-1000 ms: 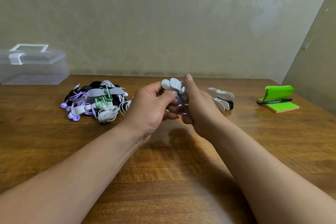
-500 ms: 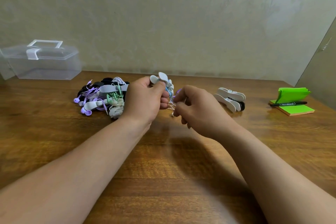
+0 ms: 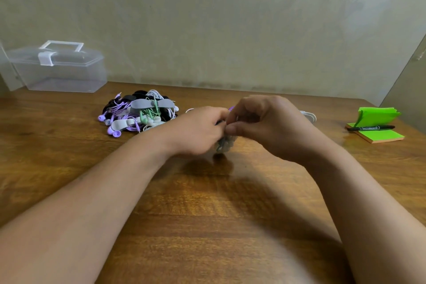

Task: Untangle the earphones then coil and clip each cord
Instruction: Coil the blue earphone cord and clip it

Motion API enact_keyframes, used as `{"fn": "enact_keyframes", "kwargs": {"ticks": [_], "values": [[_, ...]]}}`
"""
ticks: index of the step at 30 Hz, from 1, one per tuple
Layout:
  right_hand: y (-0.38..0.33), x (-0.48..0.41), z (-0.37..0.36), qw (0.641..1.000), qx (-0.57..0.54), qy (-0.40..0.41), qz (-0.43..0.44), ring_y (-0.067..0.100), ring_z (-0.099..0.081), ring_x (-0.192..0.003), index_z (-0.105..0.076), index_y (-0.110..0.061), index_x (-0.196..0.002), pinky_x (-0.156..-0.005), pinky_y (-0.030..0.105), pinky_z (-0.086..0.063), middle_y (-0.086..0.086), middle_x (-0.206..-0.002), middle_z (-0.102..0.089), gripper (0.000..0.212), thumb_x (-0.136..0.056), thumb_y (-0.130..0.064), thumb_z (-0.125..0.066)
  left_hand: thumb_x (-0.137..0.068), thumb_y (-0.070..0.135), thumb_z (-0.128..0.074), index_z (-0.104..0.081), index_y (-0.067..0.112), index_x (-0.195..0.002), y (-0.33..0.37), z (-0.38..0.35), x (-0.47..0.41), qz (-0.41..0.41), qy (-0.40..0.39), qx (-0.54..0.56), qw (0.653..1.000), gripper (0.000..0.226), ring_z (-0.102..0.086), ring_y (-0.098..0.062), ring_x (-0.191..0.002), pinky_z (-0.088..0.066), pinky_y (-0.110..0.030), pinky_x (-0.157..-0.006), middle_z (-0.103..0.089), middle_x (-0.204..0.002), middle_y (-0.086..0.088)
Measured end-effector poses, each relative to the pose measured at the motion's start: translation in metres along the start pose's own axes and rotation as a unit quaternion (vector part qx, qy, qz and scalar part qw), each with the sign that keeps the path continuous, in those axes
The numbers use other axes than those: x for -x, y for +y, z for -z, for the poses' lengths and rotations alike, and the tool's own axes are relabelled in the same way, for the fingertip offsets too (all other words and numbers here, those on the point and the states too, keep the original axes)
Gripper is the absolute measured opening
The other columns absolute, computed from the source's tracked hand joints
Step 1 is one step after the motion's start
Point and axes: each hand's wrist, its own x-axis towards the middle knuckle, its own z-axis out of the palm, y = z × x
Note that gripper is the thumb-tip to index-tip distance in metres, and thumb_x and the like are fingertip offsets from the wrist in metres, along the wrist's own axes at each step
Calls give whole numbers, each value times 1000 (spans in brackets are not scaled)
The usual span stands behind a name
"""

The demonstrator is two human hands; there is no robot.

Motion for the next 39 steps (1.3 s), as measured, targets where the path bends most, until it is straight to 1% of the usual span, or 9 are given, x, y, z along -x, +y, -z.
{"fn": "enact_keyframes", "kwargs": {"ticks": [2,9,13,16,24,28,31,35,39], "values": [[2,-2,1,998,-57,0,-5,18,-68,-75,-75,-24,-87,-68,39,-54,-2,-80,-75,18,-86,-40,-81,-108,19,-45,-66,31,-107,5,3,6,4,-44,57,997,24,-61,7,-72,-48,-16,-72,-68,-75,25],[11,-4,-2,985,-166,-29,-38,31,-71,-86,-73,-17,-86,-81,50,-57,7,-88,-77,22,-91,-37,-77,-102,5,-43,-55,12,-86,13,7,15,22,-108,102,989,22,-44,-11,-67,-39,-23,-60,-48,-78,-6],[9,-4,-3,988,-156,-10,-17,31,-70,-81,-73,-17,-86,-78,53,-56,8,-85,-76,26,-87,-43,-76,-102,13,-45,-56,9,-88,14,4,14,26,-104,131,986,19,-44,-13,-69,-40,-26,-64,-48,-79,-8],[11,-5,-5,986,-166,32,-13,29,-64,-73,-71,-11,-85,-75,56,-53,15,-82,-74,36,-87,-46,-78,-91,38,-50,-57,9,-94,11,-3,11,40,-99,287,952,30,-46,-22,-78,-40,-36,-70,-51,-86,-12],[18,-5,1,990,-138,-12,-37,16,-67,-80,-75,-18,-93,-76,45,-57,5,-88,-77,8,-98,-23,-72,-95,27,-73,-69,17,-99,10,-1,9,-22,-139,98,985,11,-59,-1,-71,-46,-17,-67,-64,-75,18],[24,-4,1,974,-219,22,-49,11,-62,-78,-75,-10,-104,-69,30,-52,7,-92,-76,12,-102,-18,-66,-97,18,-69,-68,19,-90,3,-1,7,-30,-100,174,979,7,-57,-3,-70,-46,-19,-66,-63,-74,15],[24,-5,1,969,-233,48,-64,0,-56,-69,-77,-11,-115,-66,17,-46,-14,-81,-73,19,-104,-18,-63,-97,22,-65,-71,22,-89,-4,1,4,-25,-87,277,957,9,-57,-9,-76,-45,-25,-68,-64,-82,5],[21,-6,-2,976,-199,61,-71,-1,-53,-66,-78,-14,-111,-67,18,-44,-17,-77,-70,20,-106,-21,-60,-90,27,-62,-72,14,-107,-14,0,-3,14,-54,394,918,24,-57,-23,-80,-43,-34,-67,-66,-89,-8],[18,-8,-5,983,-131,90,-95,0,-52,-63,-77,-18,-101,-64,17,-42,-15,-72,-67,16,-105,-25,-63,-98,23,-68,-67,1,-116,-15,-3,-8,31,17,353,935,28,-65,-22,-80,-53,-30,-58,-71,-94,-15]]}}
